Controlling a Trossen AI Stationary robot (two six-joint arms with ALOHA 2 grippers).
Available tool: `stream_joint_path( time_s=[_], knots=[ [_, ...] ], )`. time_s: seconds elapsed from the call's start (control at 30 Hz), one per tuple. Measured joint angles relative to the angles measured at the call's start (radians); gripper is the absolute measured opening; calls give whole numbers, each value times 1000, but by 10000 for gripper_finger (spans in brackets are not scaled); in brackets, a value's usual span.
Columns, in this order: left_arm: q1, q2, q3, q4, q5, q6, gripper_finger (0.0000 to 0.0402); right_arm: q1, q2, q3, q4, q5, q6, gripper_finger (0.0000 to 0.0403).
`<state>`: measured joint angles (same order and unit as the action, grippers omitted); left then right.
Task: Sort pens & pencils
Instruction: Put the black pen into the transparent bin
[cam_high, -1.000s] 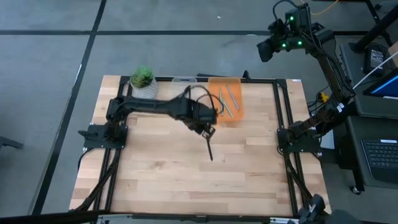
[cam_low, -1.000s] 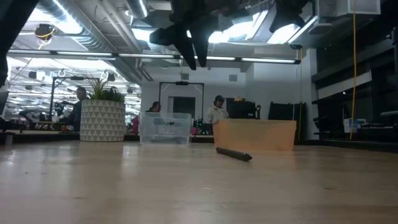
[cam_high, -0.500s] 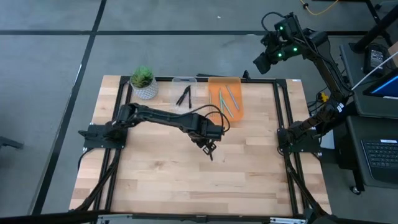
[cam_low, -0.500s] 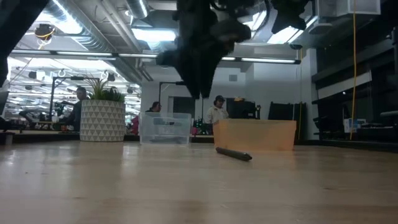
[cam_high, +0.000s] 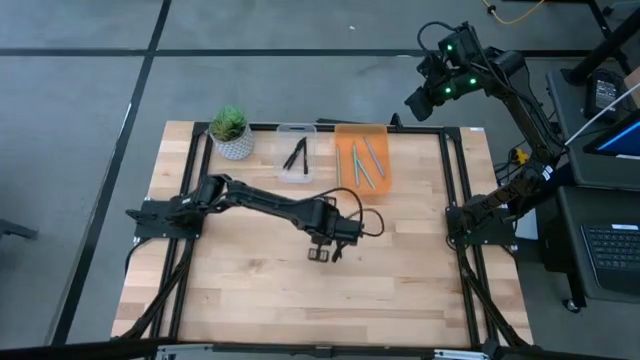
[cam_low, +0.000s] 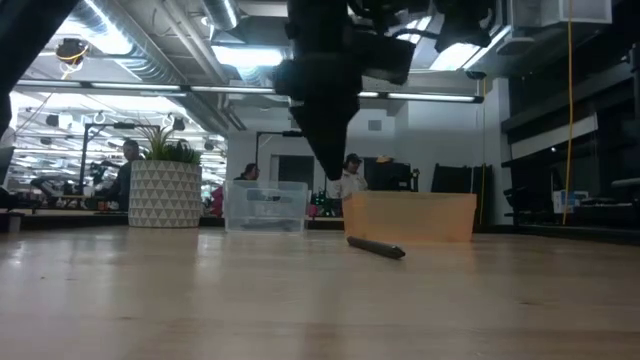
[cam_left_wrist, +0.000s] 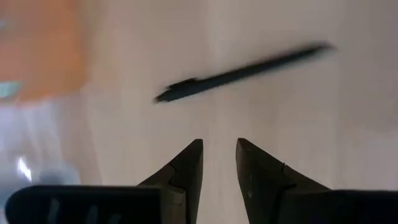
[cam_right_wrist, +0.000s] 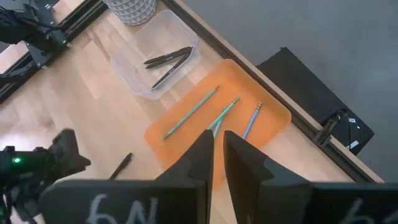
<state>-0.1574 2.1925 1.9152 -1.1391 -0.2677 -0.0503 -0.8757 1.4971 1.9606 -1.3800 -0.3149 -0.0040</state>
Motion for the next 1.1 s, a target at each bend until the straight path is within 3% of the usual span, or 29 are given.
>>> stream_joint_path(
  time_s=[0.1, 0.37, 0.53, 0.67, 0.77, 1.1],
  knots=[
    [-6, 0, 0, 6, 56, 188, 89, 0, 0, 0, 0, -1, -1, 39],
    [3, -16, 1, 204, 128, 468, 89, 0, 0, 0, 6, -2, 4, 39],
    [31, -15, -9, 181, 232, 619, 89, 0, -1, 0, 6, -2, 60, 39],
    [55, -12, -17, 122, 241, 709, 91, 0, -1, 0, 6, -2, 108, 39],
    [63, -13, -17, 93, 324, 794, 88, 0, -1, 0, 7, -2, 134, 39],
    [78, 5, -17, 157, 387, 945, 86, 0, -1, 0, 29, -2, 162, 39]
  ],
)
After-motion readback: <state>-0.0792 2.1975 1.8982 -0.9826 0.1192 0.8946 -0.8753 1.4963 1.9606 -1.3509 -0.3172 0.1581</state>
